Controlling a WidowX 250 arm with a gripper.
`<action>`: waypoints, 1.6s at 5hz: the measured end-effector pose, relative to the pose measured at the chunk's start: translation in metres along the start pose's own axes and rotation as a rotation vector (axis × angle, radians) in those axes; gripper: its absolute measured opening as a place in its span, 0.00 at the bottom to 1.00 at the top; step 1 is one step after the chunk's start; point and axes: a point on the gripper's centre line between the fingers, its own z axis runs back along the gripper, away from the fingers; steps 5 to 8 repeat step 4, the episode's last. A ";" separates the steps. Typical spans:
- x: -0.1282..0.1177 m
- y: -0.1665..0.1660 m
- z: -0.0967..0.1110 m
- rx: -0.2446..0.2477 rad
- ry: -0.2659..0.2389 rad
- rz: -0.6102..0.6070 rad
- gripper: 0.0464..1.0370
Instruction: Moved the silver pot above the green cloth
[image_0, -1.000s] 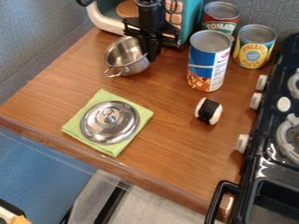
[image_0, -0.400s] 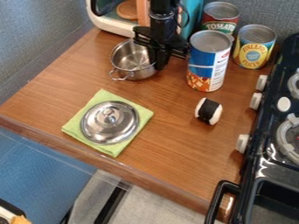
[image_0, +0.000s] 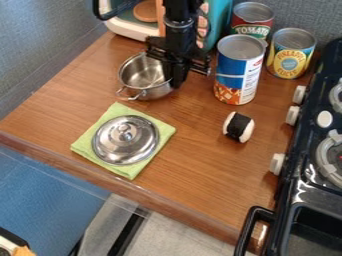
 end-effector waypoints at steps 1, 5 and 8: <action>-0.005 0.004 0.000 -0.035 0.024 0.028 0.22; -0.009 0.004 0.064 -0.065 -0.079 -0.043 0.97; -0.009 0.004 0.064 -0.065 -0.079 -0.043 0.97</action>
